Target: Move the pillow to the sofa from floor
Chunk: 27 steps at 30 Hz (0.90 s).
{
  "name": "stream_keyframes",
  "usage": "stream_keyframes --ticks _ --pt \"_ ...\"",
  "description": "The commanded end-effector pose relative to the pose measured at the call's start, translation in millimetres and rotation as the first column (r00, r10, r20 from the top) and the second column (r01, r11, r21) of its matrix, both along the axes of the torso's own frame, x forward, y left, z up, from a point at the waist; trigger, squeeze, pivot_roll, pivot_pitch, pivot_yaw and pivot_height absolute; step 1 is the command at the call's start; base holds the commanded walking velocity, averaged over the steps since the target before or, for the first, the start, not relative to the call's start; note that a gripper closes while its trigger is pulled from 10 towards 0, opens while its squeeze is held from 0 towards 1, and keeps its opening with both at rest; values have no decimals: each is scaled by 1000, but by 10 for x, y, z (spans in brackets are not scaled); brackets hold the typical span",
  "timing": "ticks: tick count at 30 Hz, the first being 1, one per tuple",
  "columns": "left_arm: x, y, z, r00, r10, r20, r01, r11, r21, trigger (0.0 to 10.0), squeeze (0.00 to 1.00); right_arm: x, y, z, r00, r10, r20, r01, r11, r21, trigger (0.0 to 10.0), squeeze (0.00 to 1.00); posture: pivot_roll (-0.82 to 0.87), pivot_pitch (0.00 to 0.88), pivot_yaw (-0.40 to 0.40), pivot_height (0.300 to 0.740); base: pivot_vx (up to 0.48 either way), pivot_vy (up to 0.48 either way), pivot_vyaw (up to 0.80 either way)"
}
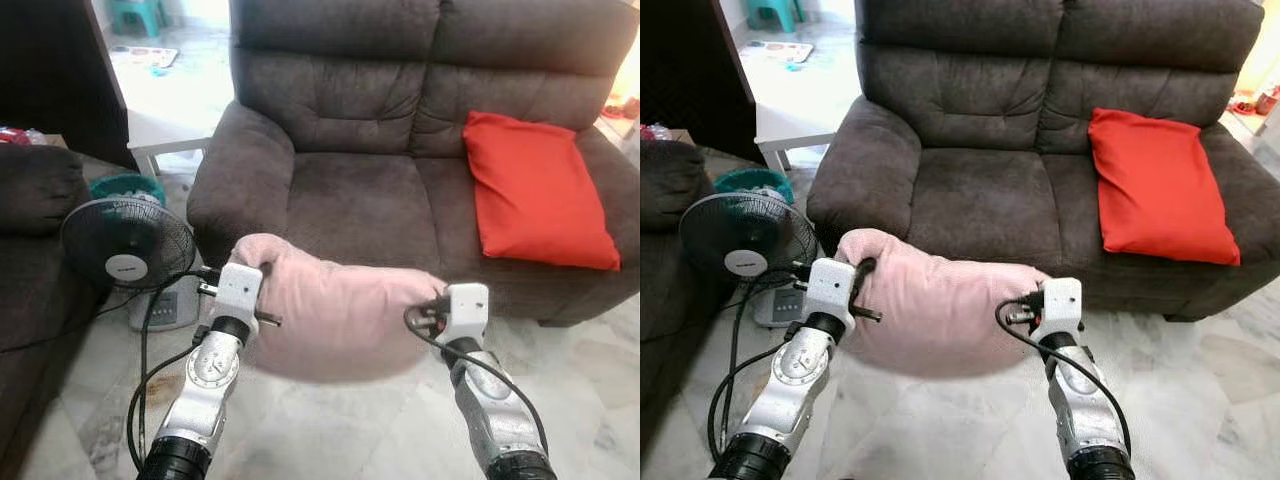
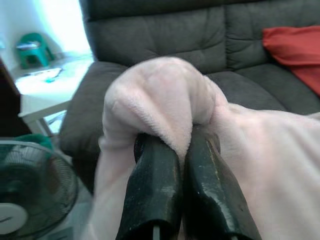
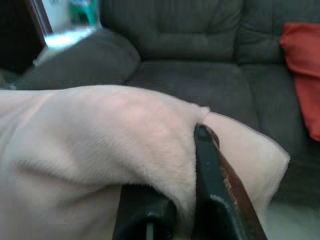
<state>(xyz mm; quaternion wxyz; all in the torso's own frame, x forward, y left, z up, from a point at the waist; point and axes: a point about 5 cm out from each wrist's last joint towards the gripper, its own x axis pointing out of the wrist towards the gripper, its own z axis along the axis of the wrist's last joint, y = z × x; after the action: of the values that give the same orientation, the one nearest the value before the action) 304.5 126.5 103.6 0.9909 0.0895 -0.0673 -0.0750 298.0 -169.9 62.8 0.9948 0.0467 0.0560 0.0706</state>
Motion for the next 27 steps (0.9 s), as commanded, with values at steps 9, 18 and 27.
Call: stream_keyframes --ticks 9,18,27 --pt "-67 18 163 993 21 115 -22 1000 6 10000 0 -60 -4 284 986 -41 159 29 997 77 10000 0 101 46 -79 740 0 0 0" --pt "-53 46 205 991 42 124 -42 999 -3 10000 0 -37 -7 331 986 -47 161 37 997 70 10000 0 105 60 -83 740 58 0 0" --pt "-49 26 221 991 30 127 -29 1000 -6 10000 0 -14 -44 366 984 -52 168 43 998 55 10000 0 107 61 -88 740 326 0 0"
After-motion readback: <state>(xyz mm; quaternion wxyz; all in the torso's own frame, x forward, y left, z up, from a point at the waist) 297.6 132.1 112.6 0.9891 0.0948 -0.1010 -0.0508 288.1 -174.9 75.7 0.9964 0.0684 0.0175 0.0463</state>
